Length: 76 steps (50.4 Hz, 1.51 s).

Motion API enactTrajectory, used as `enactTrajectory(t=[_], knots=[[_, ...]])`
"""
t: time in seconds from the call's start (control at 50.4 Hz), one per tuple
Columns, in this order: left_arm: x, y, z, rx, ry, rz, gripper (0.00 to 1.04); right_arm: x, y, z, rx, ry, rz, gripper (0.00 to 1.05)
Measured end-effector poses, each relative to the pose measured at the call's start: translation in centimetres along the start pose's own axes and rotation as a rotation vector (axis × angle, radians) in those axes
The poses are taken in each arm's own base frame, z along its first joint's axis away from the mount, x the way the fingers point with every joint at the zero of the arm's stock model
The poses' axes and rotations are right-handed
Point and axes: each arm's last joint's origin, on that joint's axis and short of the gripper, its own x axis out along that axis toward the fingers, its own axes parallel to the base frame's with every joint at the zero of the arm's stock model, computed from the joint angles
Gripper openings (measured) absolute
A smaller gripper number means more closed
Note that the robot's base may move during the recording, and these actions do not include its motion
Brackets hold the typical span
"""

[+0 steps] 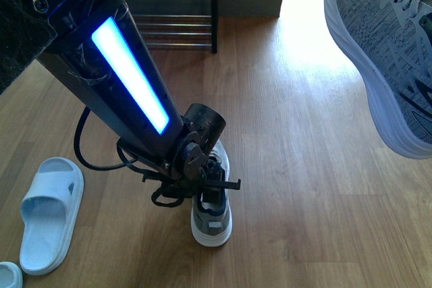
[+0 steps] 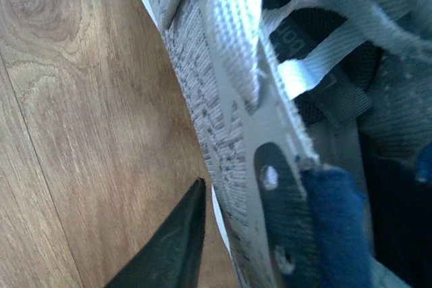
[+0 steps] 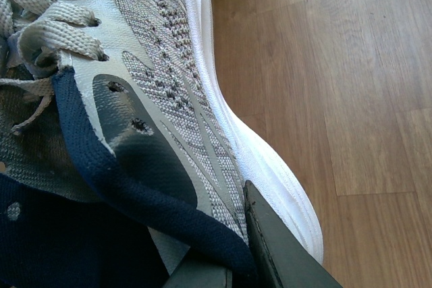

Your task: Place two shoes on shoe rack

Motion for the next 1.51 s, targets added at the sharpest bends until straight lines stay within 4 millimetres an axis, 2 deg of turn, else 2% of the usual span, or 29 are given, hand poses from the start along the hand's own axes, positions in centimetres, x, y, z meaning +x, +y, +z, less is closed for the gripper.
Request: enactTrajectory(t=[0.159,0.496,0.655,0.754,0.913,1.052,1.27,1.389,1.508], knots=[[0.1,0.1,-0.3,0.006,-0.002,0.037,0.01,0.0,0.0,0.0,0.0,0.0,0.0,0.01],[-0.3,0.8,-1.5,0.034,-0.034,0.086,0.02,0.0,0.0,0.0,0.0,0.0,0.0,0.01],[-1.5,1.4,-2.2,0.079,-0.062,0.132,0.02,0.0,0.0,0.0,0.0,0.0,0.0,0.01],[-3.1,1.9,-1.9,0.099,-0.105,0.152,0.02,0.0,0.0,0.0,0.0,0.0,0.0,0.01],[-8.0,2.3,0.0,0.099,-0.247,0.188,0.02,0.0,0.0,0.0,0.0,0.0,0.0,0.01],[-14.5,2.6,0.6,0.05,-0.418,0.229,0.02,0.0,0.0,0.0,0.0,0.0,0.0,0.01],[-23.9,4.7,-1.2,-0.104,-0.619,0.282,0.02,0.0,0.0,0.0,0.0,0.0,0.0,0.01],[-26.7,5.0,-2.1,-0.119,-0.675,0.273,0.02,0.0,0.0,0.0,0.0,0.0,0.0,0.01],[-30.6,5.1,-3.2,-0.134,-0.759,0.269,0.02,0.0,0.0,0.0,0.0,0.0,0.0,0.01]])
